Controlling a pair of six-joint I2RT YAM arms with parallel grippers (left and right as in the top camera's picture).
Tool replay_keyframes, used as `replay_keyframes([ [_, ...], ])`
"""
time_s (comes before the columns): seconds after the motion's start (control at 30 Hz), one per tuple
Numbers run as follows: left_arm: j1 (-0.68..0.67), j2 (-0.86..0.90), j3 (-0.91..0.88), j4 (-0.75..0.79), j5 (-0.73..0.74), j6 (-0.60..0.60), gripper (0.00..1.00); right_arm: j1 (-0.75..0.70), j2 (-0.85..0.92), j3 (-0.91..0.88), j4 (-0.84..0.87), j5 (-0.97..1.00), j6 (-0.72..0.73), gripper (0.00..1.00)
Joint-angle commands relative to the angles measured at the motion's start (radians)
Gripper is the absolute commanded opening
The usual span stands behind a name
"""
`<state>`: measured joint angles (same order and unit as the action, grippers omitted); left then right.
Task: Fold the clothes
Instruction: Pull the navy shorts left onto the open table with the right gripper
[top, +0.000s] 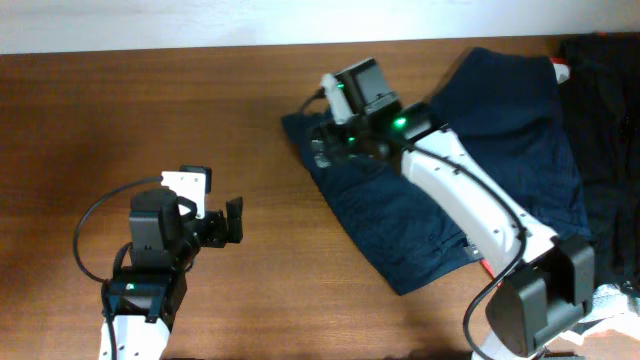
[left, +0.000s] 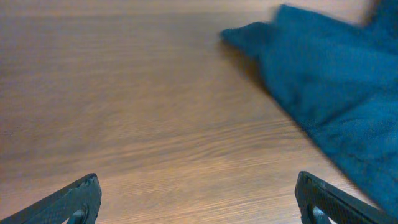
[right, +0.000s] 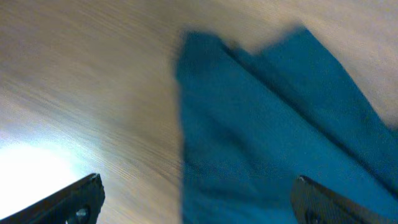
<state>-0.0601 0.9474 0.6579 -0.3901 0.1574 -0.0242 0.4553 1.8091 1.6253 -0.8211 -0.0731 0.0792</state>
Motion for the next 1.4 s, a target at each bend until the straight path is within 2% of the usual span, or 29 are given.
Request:
replay_keyframes([
  [0.0,-0.005,0.002,0.020,0.048,0.207,-0.006,0.99,-0.135,-0.080,0.021,-0.113,0.047,0.009,0.99],
  [0.1,-0.005,0.008,0.020,0.059,0.264,-0.026,0.99,-0.237,-0.087,0.021,-0.254,-0.047,0.006,0.99],
  [0.23,-0.038,0.066,0.019,0.057,0.303,-0.174,0.99,-0.370,-0.086,0.021,-0.413,-0.043,0.001,0.99],
  [0.4,-0.231,0.242,0.019,0.109,0.307,-0.311,0.99,-0.517,-0.086,0.021,-0.487,-0.045,0.008,0.99],
  [0.53,-0.403,0.427,0.019,0.235,0.307,-0.460,0.99,-0.606,-0.086,0.021,-0.525,-0.047,0.008,0.99],
  [0.77,-0.630,0.677,0.019,0.431,0.328,-0.673,0.99,-0.646,-0.086,0.021,-0.534,-0.051,0.008,0.99],
  [0.93,-0.764,0.801,0.019,0.572,0.325,-0.927,0.99,-0.645,-0.086,0.021,-0.534,-0.051,0.008,0.99],
  [1.0,-0.803,0.836,0.019,0.637,0.314,-0.983,0.98,-0.645,-0.086,0.021,-0.534,-0.055,0.008,0.99],
  [1.07,-0.846,0.871,0.019,0.727,0.301,-0.997,0.91,-0.645,-0.086,0.021,-0.534,-0.060,0.008,0.99],
  [1.1,-0.863,0.886,0.019,0.762,0.294,-0.998,0.85,-0.645,-0.086,0.021,-0.534,-0.064,0.008,0.99],
  [1.13,-0.880,0.903,0.019,0.793,0.291,-0.998,0.72,-0.645,-0.086,0.021,-0.534,-0.067,0.008,0.99],
  [1.17,-0.887,0.908,0.019,0.803,0.289,-0.998,0.67,-0.646,-0.086,0.021,-0.534,-0.071,0.008,0.99],
  [1.2,-0.887,0.911,0.019,0.806,0.268,-0.997,0.45,-0.646,-0.086,0.021,-0.534,-0.074,0.008,0.99],
  [1.3,-0.869,0.911,0.019,0.804,0.180,-0.996,0.01,-0.646,-0.086,0.021,-0.533,-0.074,0.008,0.99],
  [1.37,-0.847,0.909,0.019,0.800,0.171,-0.986,0.01,-0.646,-0.086,0.021,-0.533,-0.074,0.008,0.99],
])
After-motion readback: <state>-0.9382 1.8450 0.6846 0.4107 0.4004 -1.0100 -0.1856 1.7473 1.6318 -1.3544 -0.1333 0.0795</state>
